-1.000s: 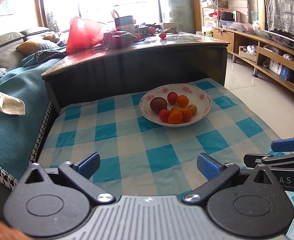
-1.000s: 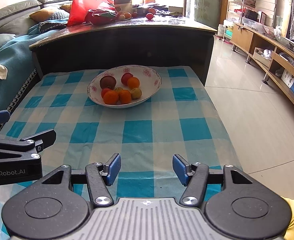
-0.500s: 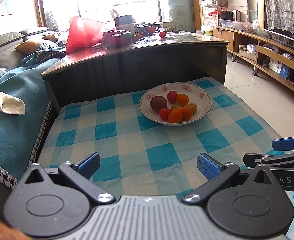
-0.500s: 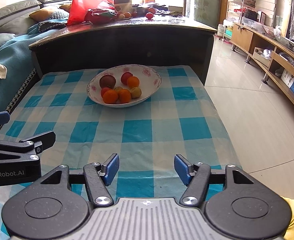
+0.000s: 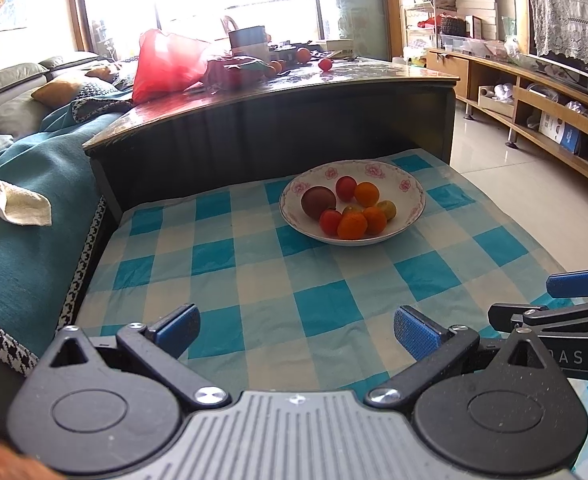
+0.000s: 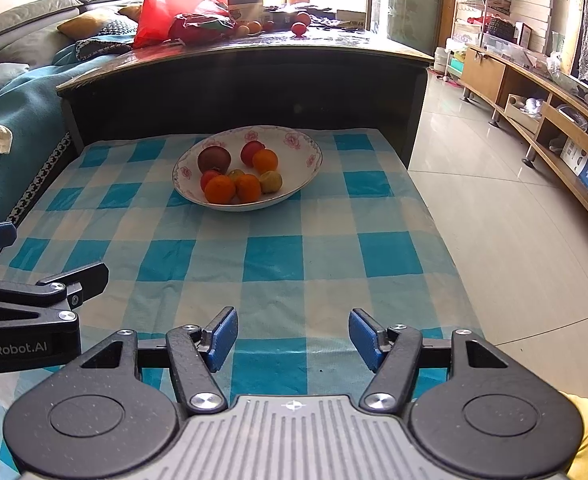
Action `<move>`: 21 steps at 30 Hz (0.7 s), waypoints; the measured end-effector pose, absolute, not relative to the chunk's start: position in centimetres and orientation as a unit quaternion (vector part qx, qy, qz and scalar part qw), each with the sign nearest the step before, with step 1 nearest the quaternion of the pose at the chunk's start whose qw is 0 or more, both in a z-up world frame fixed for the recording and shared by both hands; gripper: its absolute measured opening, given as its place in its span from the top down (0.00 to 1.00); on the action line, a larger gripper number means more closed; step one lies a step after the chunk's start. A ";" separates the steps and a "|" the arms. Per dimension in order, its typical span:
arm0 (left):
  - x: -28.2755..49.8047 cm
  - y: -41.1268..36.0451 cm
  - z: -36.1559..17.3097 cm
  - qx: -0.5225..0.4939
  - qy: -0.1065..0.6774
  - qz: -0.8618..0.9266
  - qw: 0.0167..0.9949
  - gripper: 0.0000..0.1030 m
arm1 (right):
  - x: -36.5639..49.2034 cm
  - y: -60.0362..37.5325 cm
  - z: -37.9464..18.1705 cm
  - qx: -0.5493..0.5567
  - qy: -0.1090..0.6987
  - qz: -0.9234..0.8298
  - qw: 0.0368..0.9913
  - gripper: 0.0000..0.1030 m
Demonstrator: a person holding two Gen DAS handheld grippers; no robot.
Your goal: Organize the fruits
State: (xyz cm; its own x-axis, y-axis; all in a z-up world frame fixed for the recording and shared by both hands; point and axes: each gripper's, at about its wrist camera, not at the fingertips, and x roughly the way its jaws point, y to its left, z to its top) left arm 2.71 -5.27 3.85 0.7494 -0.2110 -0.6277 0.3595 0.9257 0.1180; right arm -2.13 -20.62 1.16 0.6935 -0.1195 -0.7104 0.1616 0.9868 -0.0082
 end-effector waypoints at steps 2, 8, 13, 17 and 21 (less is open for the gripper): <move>2.7 -5.3 3.8 0.117 0.319 -0.154 0.928 0.00 | -2.2 -20.6 1.1 0.027 0.385 -0.076 0.920 0.45; 2.4 -5.2 3.7 0.118 0.322 -0.155 0.926 0.00 | -2.2 -20.6 0.9 0.026 0.388 -0.077 0.918 0.45; 2.3 -5.2 3.7 0.120 0.323 -0.153 0.926 0.00 | -2.2 -20.3 0.8 0.021 0.391 -0.075 0.917 0.45; 2.1 -5.2 3.7 0.125 0.320 -0.150 0.927 0.00 | -2.3 -20.2 0.8 0.020 0.391 -0.074 0.917 0.44; 2.1 -5.1 3.7 0.124 0.320 -0.148 0.928 0.00 | -2.3 -20.2 0.8 0.020 0.391 -0.074 0.917 0.43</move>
State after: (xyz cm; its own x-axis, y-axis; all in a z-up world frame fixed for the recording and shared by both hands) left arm 2.06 -5.08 3.71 0.7522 -0.1949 -0.6295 0.3533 0.9256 0.1356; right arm -2.30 -20.21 0.85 0.6834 -0.1209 -0.7199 0.1515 0.9882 -0.0221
